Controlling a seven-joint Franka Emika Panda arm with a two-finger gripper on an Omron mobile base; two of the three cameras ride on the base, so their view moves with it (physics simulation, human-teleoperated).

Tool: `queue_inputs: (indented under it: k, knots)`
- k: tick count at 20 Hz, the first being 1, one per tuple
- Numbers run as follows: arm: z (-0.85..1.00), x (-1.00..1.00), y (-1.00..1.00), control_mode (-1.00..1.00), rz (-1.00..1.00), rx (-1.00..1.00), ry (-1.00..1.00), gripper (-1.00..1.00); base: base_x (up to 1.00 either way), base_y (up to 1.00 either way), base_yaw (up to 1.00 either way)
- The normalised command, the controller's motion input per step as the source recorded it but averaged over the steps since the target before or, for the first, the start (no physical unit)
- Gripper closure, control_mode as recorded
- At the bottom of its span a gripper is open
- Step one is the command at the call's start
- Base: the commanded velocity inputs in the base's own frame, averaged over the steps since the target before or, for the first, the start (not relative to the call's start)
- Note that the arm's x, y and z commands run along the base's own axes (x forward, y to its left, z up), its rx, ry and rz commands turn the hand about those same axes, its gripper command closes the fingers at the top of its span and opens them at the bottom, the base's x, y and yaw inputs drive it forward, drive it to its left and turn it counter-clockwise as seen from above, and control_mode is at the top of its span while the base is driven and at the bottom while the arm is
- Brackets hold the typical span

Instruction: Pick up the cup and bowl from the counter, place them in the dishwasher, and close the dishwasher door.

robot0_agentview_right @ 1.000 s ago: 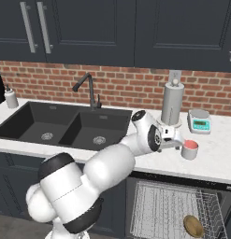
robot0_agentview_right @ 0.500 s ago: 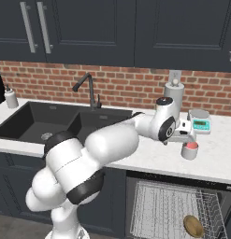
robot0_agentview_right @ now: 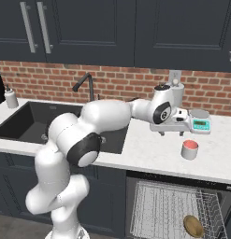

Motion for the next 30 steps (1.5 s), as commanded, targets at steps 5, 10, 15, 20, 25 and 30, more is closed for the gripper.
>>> queue_inputs:
  k: [5,10,15,20,25,30]
  knots:
    - [-0.07,0.28,-0.13,-1.00,0.00,0.00,0.09,-1.00,0.00,0.00,0.00]
    - [-0.16,0.27,-0.32,-1.00,0.00,0.00,0.13,-1.00,0.00,0.00,0.00]
    - [-0.17,0.31,-0.28,-1.00,0.00,0.01,0.05,-1.00,0.00,0.00,0.00]
    - [0.01,0.32,-0.51,-1.00,0.01,0.24,0.01,-1.00,0.00,0.00,0.00]
    - [-0.02,0.11,-0.21,-1.00,0.00,0.11,0.00,-1.00,0.00,0.00,0.00]
    - [-0.05,0.19,0.00,-1.00,0.00,0.00,0.00,-1.00,0.00,0.00,0.00]
